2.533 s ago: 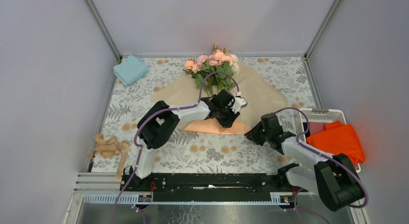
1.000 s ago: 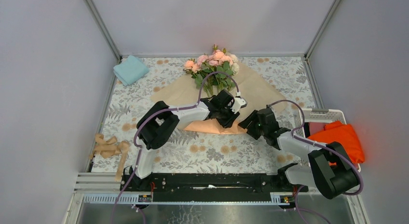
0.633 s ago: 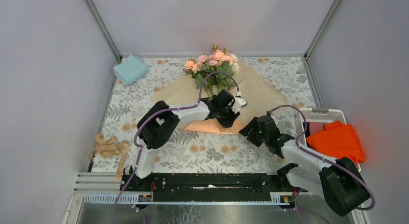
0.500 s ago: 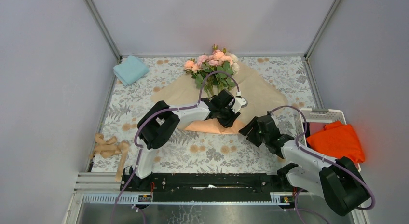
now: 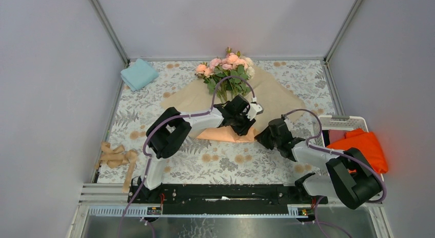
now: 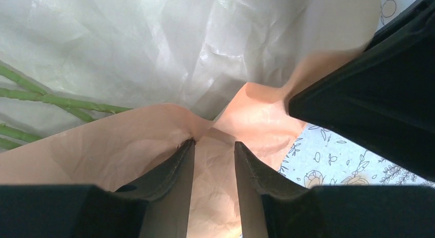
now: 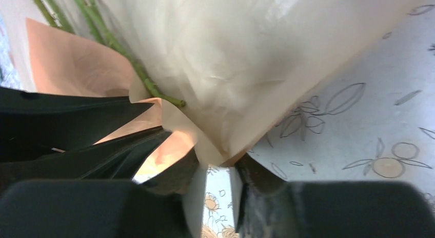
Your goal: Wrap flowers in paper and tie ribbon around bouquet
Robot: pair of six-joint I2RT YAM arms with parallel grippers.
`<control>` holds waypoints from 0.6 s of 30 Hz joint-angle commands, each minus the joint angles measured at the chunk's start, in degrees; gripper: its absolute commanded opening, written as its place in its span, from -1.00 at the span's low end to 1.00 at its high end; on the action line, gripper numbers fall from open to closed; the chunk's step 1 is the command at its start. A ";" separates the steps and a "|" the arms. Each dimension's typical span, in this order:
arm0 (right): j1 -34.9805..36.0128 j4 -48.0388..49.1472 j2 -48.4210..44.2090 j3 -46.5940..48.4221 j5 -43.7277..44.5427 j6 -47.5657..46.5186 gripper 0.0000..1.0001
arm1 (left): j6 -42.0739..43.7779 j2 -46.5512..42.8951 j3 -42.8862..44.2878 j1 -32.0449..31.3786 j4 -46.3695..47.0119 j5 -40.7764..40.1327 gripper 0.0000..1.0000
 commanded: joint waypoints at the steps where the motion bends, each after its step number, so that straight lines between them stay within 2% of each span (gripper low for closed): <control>1: 0.38 -4.81 -0.33 -1.01 6.27 -2.16 -0.55 | 1.07 3.10 -0.79 0.03 -1.39 -1.19 -0.17; 4: 0.40 -5.52 -0.90 -0.11 6.96 -4.94 -0.78 | 1.22 3.04 -0.84 0.10 -1.44 -1.28 -0.17; 8: 0.43 -7.48 -1.49 1.83 8.16 -9.11 -0.98 | 1.58 2.84 -0.56 0.11 -1.72 -1.38 -0.17; 18: 0.43 -6.28 -5.32 1.42 8.28 -16.23 -1.00 | 1.86 1.80 1.39 2.30 -3.04 1.13 -0.06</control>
